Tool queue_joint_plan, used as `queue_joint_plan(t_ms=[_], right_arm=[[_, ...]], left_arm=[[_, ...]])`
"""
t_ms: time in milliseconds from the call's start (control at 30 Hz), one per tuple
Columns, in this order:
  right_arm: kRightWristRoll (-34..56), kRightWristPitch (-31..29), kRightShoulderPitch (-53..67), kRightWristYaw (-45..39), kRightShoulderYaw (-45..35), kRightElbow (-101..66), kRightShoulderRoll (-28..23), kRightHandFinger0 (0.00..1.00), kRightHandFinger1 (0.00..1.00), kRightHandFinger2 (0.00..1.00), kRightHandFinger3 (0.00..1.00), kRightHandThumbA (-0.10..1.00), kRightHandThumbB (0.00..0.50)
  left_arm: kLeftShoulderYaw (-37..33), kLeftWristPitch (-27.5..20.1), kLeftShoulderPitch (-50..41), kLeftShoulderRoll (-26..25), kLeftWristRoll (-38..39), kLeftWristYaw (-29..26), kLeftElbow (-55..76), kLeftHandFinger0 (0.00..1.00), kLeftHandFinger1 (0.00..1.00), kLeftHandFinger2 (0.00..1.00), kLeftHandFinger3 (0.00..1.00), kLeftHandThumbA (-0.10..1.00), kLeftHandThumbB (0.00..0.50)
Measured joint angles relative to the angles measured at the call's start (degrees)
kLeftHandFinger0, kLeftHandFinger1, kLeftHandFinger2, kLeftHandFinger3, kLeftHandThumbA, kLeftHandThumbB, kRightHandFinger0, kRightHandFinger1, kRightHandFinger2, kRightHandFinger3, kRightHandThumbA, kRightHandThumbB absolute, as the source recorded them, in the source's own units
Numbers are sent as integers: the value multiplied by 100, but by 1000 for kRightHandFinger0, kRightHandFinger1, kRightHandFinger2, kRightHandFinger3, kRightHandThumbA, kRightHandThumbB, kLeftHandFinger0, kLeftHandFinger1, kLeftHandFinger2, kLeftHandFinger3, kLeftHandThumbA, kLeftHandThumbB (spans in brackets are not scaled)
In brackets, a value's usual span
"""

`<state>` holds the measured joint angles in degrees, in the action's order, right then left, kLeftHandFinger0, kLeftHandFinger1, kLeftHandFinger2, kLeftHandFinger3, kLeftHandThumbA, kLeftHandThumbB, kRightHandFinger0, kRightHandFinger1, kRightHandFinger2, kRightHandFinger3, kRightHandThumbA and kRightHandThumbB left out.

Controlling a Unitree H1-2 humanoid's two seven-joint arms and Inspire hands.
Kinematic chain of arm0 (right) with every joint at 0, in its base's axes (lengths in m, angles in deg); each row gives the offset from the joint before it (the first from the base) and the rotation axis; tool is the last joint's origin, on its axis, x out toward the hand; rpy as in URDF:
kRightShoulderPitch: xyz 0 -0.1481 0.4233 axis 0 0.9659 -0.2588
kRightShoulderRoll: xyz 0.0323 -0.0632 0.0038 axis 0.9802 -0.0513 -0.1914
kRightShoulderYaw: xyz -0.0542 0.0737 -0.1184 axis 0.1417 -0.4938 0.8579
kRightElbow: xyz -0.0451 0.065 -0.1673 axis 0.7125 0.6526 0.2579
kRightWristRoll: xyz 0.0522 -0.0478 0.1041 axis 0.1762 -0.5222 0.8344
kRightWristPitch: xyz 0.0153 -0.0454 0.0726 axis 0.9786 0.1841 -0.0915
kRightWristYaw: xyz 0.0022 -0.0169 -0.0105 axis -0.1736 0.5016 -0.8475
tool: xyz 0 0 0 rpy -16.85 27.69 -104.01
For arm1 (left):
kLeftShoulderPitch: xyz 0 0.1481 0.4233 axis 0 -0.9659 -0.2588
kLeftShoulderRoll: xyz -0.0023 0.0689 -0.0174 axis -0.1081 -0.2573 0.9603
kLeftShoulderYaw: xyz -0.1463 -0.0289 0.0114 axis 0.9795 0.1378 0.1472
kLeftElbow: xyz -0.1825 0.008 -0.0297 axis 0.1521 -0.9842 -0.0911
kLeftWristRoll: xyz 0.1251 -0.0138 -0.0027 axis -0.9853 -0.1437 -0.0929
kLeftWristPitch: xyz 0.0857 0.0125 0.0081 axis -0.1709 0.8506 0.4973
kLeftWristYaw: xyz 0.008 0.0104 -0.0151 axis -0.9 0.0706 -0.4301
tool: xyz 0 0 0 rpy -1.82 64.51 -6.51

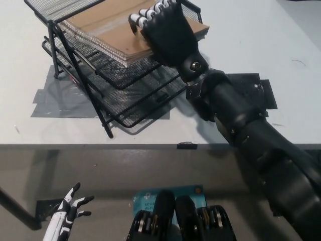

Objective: A person hands a notebook to the robot and the robot grabs it with its right hand and places it in the file tray kept in the centre of the desk infront of it.

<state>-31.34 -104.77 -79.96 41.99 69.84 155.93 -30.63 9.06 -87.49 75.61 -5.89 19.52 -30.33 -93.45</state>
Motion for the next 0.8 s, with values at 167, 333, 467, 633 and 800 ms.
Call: queue_joint_plan(t_ms=[167,333,467,633,800], right_arm=[[21,-9,-75,46,194,255,-1,0,0,111,500,523,0],[64,-11,-145,166,296,347,-3,0,0,143,121,710,61],[199,67,-173,-179,165,-18,-16,126,228,497,448,848,207],[382,128,-57,-815,-1,-598,-25,1000,1000,1000,1000,698,401],[555,218,251,-1379,-38,-998,-37,1000,1000,1000,1000,815,500]], left_arm=[[0,1,1,0,1,1,12,732,832,772,1000,1000,321],[-1,1,-1,0,2,2,13,729,820,744,1000,1000,298],[-2,1,1,-1,2,1,11,739,819,743,1000,1000,304],[-2,5,16,-1,2,3,-14,740,816,750,1000,1000,264],[-2,7,16,0,2,2,-61,754,801,714,1000,1000,293]])
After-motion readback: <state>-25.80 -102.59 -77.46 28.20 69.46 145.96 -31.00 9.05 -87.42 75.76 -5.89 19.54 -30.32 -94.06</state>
